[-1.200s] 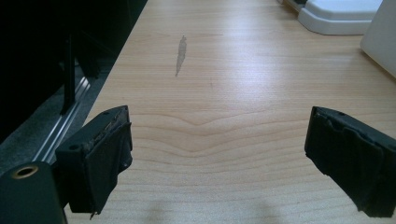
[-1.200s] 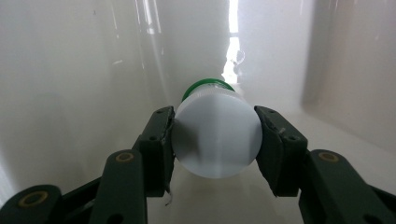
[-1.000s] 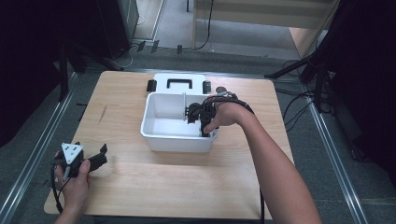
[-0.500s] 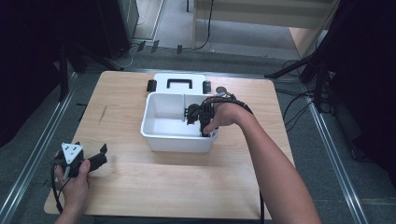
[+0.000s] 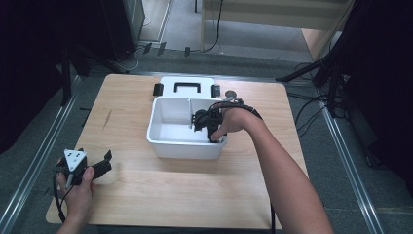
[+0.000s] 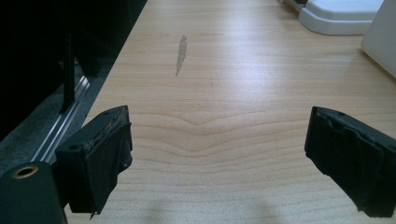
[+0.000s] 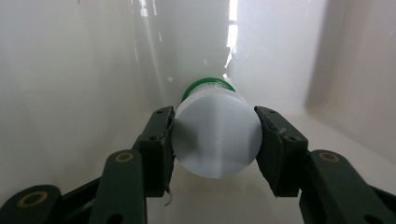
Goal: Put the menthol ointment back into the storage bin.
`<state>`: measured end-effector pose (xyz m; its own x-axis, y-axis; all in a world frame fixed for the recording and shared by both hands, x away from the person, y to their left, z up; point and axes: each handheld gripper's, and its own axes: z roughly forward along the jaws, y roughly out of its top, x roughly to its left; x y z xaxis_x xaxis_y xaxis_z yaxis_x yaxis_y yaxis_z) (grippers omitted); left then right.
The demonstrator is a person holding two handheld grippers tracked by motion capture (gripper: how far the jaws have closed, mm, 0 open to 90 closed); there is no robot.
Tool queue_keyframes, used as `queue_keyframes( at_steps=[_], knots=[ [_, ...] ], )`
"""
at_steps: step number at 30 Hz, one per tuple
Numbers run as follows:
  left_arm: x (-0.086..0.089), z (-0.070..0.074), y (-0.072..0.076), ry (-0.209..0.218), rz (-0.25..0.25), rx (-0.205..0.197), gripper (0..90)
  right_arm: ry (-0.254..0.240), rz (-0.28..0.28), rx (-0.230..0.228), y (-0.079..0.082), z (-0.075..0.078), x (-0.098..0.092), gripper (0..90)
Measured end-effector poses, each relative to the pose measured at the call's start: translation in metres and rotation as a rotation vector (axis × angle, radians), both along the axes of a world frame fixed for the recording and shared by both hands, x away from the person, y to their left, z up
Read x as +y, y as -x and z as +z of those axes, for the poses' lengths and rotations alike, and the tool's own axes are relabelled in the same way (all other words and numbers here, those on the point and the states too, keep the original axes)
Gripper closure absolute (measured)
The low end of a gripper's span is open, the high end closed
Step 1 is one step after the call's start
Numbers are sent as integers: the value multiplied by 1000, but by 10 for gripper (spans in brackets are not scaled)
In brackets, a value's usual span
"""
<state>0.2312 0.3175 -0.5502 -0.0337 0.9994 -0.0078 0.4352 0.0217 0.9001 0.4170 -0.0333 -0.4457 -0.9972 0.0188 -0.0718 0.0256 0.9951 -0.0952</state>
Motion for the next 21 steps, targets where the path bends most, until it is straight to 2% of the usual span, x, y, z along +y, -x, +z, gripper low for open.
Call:
queue_keyframes(
  at_steps=[12, 18, 21],
  knots=[
    [0, 0, 0, 1, -1, 0, 82, 22, -2, 10, -1, 0, 2, 507],
    [0, 0, 0, 1, -1, 1, 82, 12, -5, 7, -1, 0, 1, 509],
    [0, 0, 0, 0, -1, 0, 82, 8, -7, 7, -1, 0, 1, 480]
  ],
)
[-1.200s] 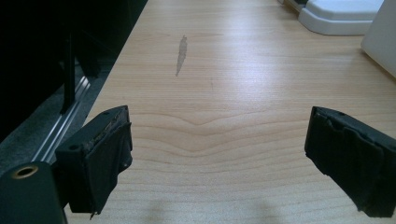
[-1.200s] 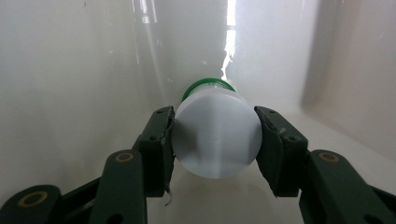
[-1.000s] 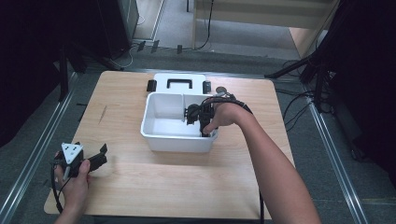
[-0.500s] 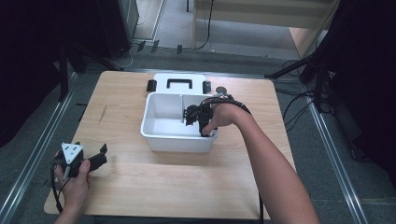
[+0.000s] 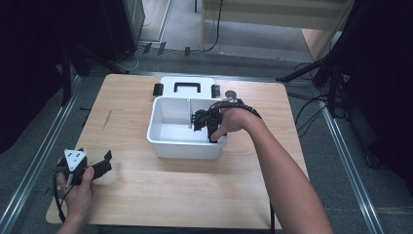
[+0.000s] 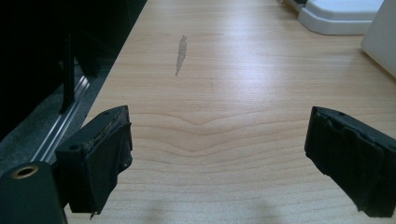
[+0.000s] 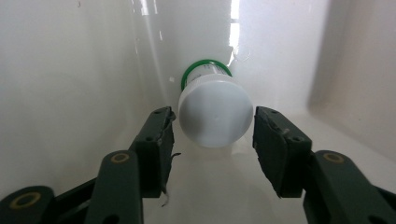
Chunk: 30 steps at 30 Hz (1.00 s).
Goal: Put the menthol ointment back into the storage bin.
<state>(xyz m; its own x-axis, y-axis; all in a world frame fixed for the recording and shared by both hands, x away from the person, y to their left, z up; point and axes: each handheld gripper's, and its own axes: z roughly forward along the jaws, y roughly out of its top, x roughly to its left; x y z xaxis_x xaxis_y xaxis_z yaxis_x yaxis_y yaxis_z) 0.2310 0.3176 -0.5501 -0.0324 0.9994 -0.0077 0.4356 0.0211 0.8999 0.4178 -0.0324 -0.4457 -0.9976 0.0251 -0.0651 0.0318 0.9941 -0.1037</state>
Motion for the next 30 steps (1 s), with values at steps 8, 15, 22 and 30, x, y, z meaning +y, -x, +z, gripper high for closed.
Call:
queue_keyframes(
  at_steps=[8, 15, 22, 30],
  knots=[
    [0, 0, 0, 0, 1, 1, 82, -48, -16, -16, 0, 15, -3, 485],
    [0, 0, 0, -2, 3, -2, 82, -92, -18, -17, 3, 33, -7, 489],
    [0, 0, 0, -2, 3, 0, 82, -116, -35, -17, 4, 46, -11, 490],
    [0, 0, 0, -2, 3, 1, 82, -143, -40, -23, 7, 68, -21, 497]
  ],
)
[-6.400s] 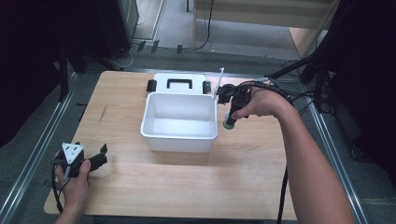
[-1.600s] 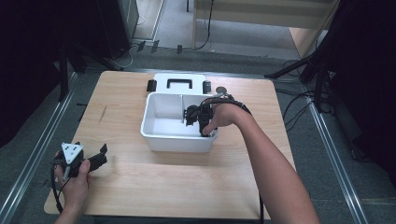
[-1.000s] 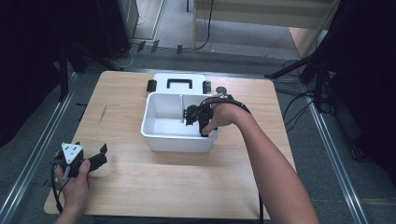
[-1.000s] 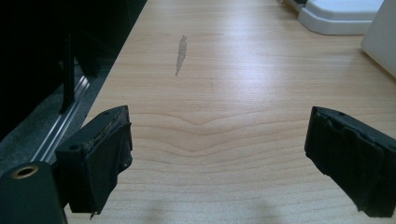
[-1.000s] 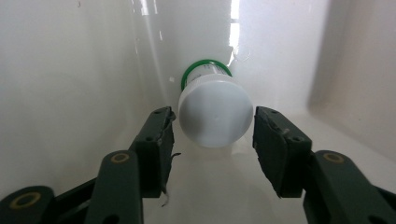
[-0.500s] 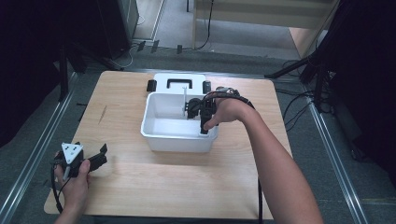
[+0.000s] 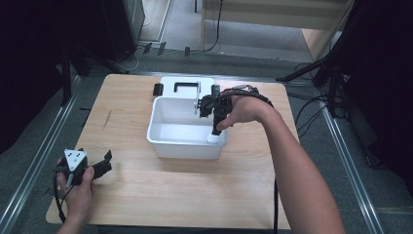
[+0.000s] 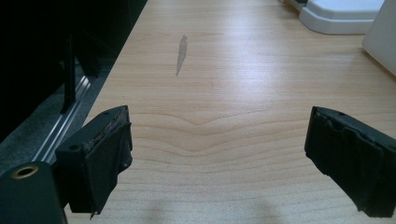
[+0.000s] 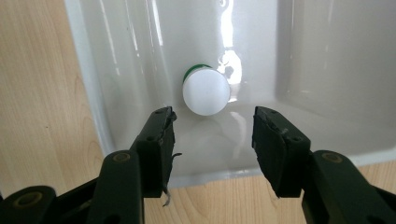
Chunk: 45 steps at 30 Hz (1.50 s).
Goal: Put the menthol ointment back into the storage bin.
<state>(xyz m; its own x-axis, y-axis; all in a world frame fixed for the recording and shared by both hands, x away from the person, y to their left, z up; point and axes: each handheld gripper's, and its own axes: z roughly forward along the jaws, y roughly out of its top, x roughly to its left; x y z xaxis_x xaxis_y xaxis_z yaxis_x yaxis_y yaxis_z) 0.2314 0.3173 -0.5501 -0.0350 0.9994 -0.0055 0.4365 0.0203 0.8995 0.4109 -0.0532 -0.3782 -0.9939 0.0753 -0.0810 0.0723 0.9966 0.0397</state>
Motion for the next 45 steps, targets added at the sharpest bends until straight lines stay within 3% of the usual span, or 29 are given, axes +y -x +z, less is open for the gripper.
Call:
queue_keyframes(
  at_steps=[12, 24, 31, 36, 37, 38, 40, 41, 44, 45],
  knots=[
    [-1, 0, 0, -2, 5, -3, 82, -42, -36, -12, 1, 19, -28, 493],
    [0, 0, 0, 0, 5, -1, 82, -76, -74, -16, 1, 22, -58, 486],
    [0, 0, 0, 2, 6, -3, 82, -93, -101, -15, 4, 15, -75, 455],
    [0, 0, 0, 5, 8, -3, 82, -136, -126, -29, 7, 10, -87, 375],
    [0, 0, 0, 3, 7, 0, 82, -159, -154, -43, 8, 8, -92, 260],
    [0, 0, 0, 3, 7, 0, 82, -159, -154, -43, 8, 8, -92, 260],
    [0, 0, 0, 3, 8, 0, 82, -172, -202, -104, 10, 5, -98, 150],
    [0, 0, 0, 2, 7, 0, 82, -205, -240, -122, 12, 3, -104, 140],
    [0, 0, 0, 1, 7, 2, 82, -265, -283, -144, 15, -1, -115, 134],
    [0, 0, 0, 1, 7, 2, 82, -265, -283, -144, 15, -1, -115, 134]
  ],
)
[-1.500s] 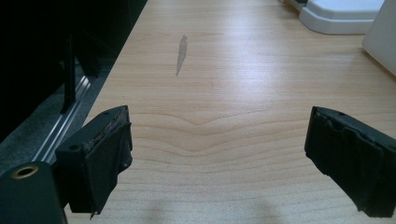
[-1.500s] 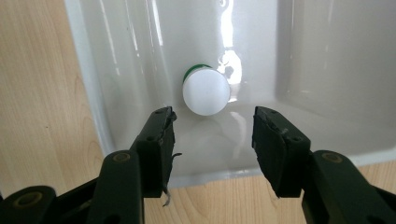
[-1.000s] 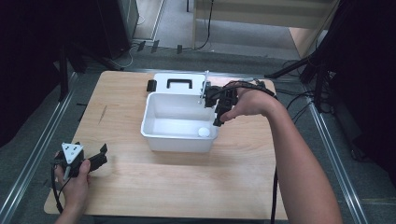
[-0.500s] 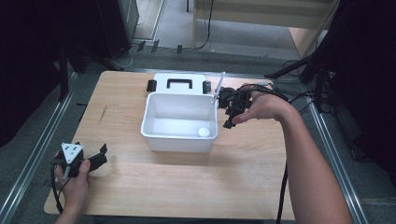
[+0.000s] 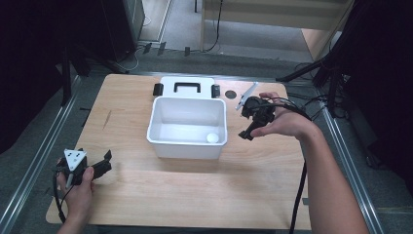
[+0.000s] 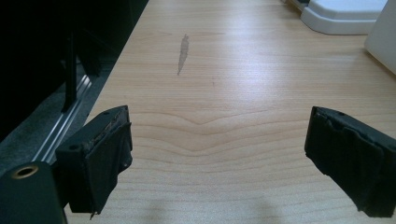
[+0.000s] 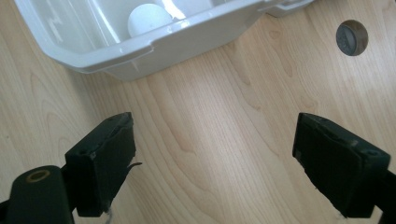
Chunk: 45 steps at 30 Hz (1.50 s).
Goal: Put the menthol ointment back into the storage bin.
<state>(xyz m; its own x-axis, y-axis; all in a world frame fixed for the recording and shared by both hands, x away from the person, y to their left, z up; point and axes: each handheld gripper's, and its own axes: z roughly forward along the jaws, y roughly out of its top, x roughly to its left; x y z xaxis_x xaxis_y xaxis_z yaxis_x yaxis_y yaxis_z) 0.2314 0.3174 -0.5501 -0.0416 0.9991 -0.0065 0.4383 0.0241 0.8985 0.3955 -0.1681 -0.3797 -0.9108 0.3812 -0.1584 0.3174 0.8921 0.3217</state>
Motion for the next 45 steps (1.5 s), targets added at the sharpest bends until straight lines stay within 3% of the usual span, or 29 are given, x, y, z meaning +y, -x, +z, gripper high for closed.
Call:
queue_keyframes(
  at_steps=[1, 3, 12, 16, 17, 18, 20, 21, 22, 25, 26, 27, 28, 33, 36, 45],
  knots=[
    [0, 0, 0, -1, -1, 0, 82, -37, -19, -7, 2, -5, -7, 131],
    [0, 0, 0, -1, -1, 1, 82, -55, -34, -11, 3, -8, -10, 126],
    [-1, 0, 0, -4, 3, -4, 82, -230, -196, -75, 19, -36, -38, 31],
    [-1, 0, 0, -5, 4, -3, 82, -309, -266, -100, 26, -46, -48, 19],
    [-1, 0, 0, -5, 4, -3, 82, -309, -266, -100, 26, -46, -48, 19],
    [-1, 0, 0, -5, 4, -3, 82, -352, -303, -120, 30, -53, -54, 19],
    [0, 0, 0, -4, 3, -1, 82, -389, -332, -138, 34, -58, -60, 19],
    [0, 0, 0, -4, 3, -1, 82, -389, -332, -138, 34, -58, -60, 19],
    [-1, 0, 0, -5, 5, -3, 82, -427, -370, -160, 38, -64, -66, 19],
    [-1, 0, 0, -6, 6, -3, 82, -457, -412, -184, 43, -70, -72, 19],
    [-1, 0, 0, -6, 6, -3, 82, -486, -454, -204, 48, -76, -78, 19],
    [-1, 0, 0, -6, 6, -3, 82, -486, -454, -204, 48, -76, -78, 19],
    [-1, 0, 0, -6, 7, -3, 82, -521, -491, -206, 53, -83, -84, 20],
    [-1, 0, 0, -8, 6, -2, 82, -561, -533, -236, 65, -99, -94, 20],
    [-1, 0, 0, -10, 7, -2, 82, -624, -590, -264, 75, -110, -107, 20],
    [-2, 0, 0, -14, 8, -3, 82, -675, -661, -344, 99, -125, -126, 29]
  ],
)
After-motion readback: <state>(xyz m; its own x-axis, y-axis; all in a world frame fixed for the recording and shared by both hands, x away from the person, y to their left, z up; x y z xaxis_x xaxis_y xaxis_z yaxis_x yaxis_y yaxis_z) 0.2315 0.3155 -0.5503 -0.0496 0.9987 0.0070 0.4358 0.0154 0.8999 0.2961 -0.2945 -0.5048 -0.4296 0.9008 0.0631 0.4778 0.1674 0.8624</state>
